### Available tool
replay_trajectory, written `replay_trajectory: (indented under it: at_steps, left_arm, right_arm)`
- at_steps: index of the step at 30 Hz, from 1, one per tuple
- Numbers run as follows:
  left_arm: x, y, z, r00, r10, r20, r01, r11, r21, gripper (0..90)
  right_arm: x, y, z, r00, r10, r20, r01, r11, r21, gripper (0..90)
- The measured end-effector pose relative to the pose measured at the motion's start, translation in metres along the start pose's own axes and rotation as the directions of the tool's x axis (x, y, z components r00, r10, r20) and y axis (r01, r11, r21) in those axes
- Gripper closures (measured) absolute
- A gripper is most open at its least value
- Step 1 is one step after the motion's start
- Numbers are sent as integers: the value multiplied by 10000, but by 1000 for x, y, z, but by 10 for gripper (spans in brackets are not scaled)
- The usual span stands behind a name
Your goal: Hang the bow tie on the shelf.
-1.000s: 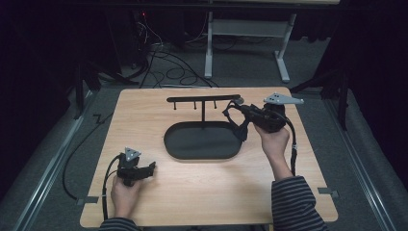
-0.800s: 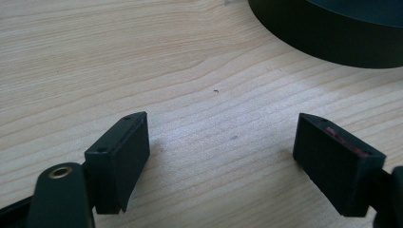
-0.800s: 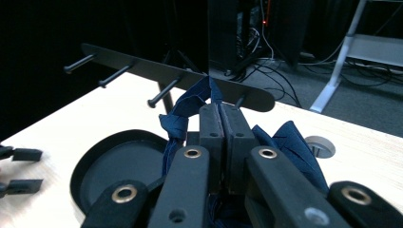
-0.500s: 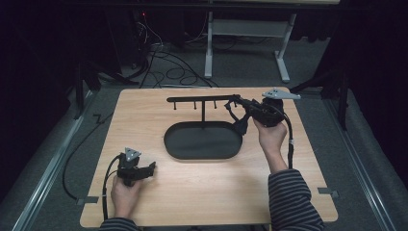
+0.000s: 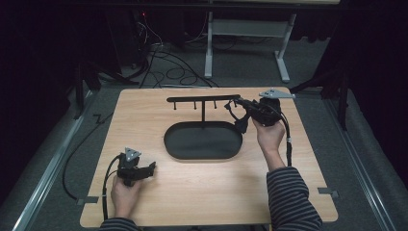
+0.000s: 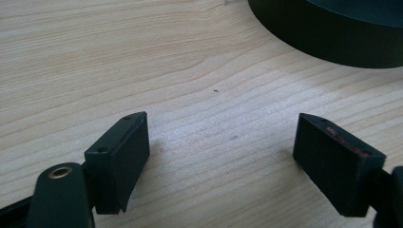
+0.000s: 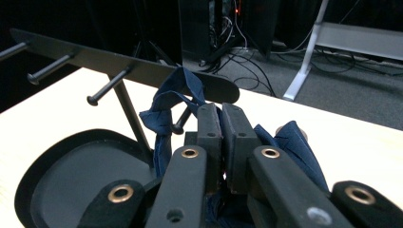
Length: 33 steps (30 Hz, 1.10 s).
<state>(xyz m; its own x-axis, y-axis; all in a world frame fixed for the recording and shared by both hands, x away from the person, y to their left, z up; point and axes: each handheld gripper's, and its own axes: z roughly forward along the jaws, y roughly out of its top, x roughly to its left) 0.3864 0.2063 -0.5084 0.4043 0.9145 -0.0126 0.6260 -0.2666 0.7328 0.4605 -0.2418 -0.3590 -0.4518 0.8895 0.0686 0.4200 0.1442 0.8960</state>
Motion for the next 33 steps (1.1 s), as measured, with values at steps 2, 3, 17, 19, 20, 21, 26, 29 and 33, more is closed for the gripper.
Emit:
replay_trajectory:
  at_steps: [2, 3, 17, 19, 20, 21, 26, 29, 33]
  left_arm:
    - [0, 0, 0, 10000, -1, -1, 1, 10000, 2, 199]
    - [0, 0, 0, 10000, -4, 0, 4, 10000, 1, 199]
    - [0, 0, 0, 10000, -5, 4, 5, 10000, 2, 199]
    - [0, 0, 0, 10000, -6, 4, 6, 10000, 1, 200]
    - [0, 0, 0, 10000, -7, 0, 7, 10000, -7, 199]
    - [0, 0, 0, 10000, -8, -4, 8, 10000, -11, 200]
    - [0, 0, 0, 10000, -8, 2, 8, 10000, -10, 200]
    - [0, 0, 0, 10000, -8, 3, 8, 10000, -14, 200]
    - [0, 0, 0, 10000, -8, 12, 8, 10000, 0, 200]
  right_arm:
    - [-1, 0, 1, 10000, 5, -8, -5, 10000, 37, 876]
    - [-1, -1, 2, 10000, 62, 11, -62, 9999, 90, 874]
    - [-2, -3, 5, 9997, 162, -181, -158, 9997, 194, 812]
    - [-3, -3, 5, 9996, 211, -181, -207, 9996, 186, 806]
    - [-3, -3, 4, 9994, 279, -205, -275, 9995, 185, 796]
    - [-4, -3, 3, 9994, 285, -205, -282, 9995, 167, 791]
    - [-6, -5, -1, 9991, 366, -195, -364, 9993, 123, 753]
    - [-8, -6, -4, 9988, 455, -201, -454, 9989, 86, 721]
    - [-11, -8, -8, 9983, 548, -187, -547, 9985, 48, 690]
